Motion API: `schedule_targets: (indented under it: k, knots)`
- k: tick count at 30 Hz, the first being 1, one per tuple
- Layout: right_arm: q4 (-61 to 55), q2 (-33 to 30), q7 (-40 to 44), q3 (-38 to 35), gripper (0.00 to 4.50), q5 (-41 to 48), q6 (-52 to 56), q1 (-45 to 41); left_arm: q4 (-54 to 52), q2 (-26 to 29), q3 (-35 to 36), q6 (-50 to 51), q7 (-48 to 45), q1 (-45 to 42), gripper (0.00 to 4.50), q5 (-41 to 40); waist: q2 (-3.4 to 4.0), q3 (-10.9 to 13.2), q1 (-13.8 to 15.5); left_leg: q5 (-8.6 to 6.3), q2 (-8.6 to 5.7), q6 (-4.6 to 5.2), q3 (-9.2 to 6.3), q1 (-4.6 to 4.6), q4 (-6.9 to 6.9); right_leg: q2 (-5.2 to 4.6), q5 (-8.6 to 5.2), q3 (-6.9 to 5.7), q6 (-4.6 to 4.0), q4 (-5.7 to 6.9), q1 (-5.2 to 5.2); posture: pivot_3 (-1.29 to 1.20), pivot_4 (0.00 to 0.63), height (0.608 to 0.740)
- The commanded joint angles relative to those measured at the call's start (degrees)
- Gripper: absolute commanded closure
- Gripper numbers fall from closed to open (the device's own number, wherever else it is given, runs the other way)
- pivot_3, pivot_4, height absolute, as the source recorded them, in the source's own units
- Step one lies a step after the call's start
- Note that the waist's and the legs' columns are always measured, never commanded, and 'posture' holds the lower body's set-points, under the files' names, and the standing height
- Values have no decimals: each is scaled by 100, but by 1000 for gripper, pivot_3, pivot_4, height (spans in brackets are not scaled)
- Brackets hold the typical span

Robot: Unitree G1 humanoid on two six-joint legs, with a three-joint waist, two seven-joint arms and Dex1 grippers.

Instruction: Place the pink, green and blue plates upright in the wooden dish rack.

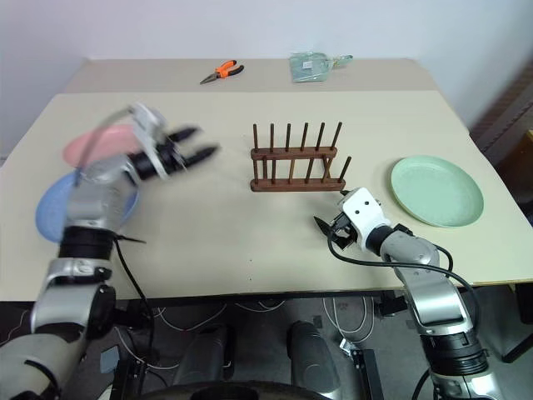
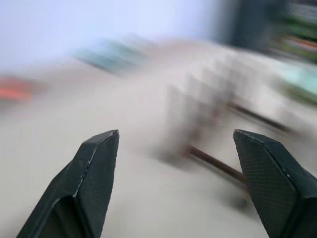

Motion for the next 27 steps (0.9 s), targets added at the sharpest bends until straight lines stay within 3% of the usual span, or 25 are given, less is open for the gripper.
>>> schedule_targets:
  k: [1,2,5,11,17,25,27]
  knots:
    - [-122,-14,105,-47,0,141,99,-116,913,349,959,132,2316,-557,303,241,0,0,-14,0,0,0,-4,1,1,0,1,-3,2,0,1,0,150,732]
    - [-88,-10,151,-4,0,154,110,-148,1133,452,1131,285,2765,-618,21,256,0,0,-31,0,-1,0,-4,1,0,0,2,-2,5,-1,1,0,150,732]
    - [-24,-6,207,93,0,103,71,-232,1432,566,1599,850,3330,-700,8,-57,-1,1,-15,0,-2,0,-2,4,-9,-2,2,-3,18,0,1,0,150,732]
    - [170,-42,185,144,0,-27,-86,-298,1064,352,2494,1907,3821,-498,8,-975,-28,13,147,0,-4,-4,-7,-7,0,-8,3,-15,17,-3,3,0,150,732]
    - [216,-31,200,189,0,-62,-147,-264,627,170,2822,2385,4193,-190,8,-1384,-29,12,141,1,-4,-6,-7,-5,-1,-8,4,-15,15,-2,3,0,150,732]
    - [263,-34,191,226,0,-172,-221,-276,860,75,3086,2617,4525,-276,8,-1774,-29,12,130,1,-4,-7,-7,-4,-3,-6,4,-15,15,-2,1,0,150,732]
    - [273,-25,170,230,0,-197,-241,-291,923,81,3094,2603,4562,-310,522,-1829,-29,12,131,1,-4,-7,-7,-4,-3,-6,4,-16,15,-2,2,0,150,732]
